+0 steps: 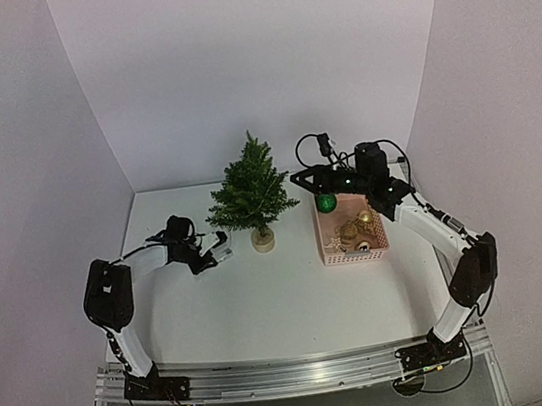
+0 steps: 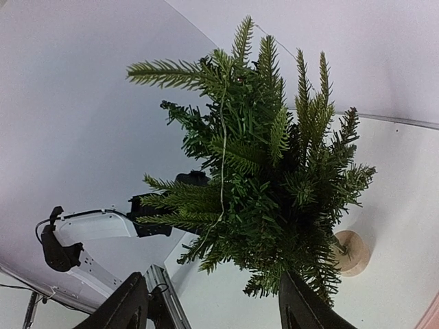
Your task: Decorate the small christmas tree
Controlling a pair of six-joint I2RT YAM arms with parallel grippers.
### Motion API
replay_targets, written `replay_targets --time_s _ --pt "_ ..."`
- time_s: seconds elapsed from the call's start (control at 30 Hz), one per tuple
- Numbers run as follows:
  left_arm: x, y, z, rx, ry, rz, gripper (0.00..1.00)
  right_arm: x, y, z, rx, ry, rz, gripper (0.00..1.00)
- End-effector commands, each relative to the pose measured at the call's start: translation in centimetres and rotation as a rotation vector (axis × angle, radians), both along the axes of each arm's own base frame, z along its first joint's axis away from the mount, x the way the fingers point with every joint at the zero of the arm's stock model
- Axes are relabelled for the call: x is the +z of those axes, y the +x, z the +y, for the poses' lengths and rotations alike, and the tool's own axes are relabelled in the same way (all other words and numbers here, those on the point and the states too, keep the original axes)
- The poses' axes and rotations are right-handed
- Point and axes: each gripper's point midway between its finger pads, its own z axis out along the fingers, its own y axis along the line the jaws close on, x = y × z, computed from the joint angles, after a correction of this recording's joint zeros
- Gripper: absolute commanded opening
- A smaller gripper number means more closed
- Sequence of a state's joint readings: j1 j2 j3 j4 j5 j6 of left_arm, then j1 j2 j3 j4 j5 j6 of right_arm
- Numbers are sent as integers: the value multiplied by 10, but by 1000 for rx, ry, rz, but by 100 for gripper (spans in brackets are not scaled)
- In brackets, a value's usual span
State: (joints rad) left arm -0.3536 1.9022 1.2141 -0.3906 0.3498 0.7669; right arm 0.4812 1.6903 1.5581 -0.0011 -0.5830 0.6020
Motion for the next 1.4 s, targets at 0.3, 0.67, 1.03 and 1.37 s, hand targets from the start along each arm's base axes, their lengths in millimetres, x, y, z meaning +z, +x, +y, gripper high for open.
replay_targets --time_s 0.3,0.67,1.03,1.37 --pt "146 53 52 346 -247 -53 19 32 -15 -9 -7 23 -92 63" --pt "208 12 51 226 -320 -174 20 29 -16 -9 -7 21 -87 63" --pt "158 -79 -14 162 -351 163 19 35 -16 -10 -12 25 -99 63" --pt "164 -109 -38 43 -409 114 20 34 -22 -16 -32 24 -93 63"
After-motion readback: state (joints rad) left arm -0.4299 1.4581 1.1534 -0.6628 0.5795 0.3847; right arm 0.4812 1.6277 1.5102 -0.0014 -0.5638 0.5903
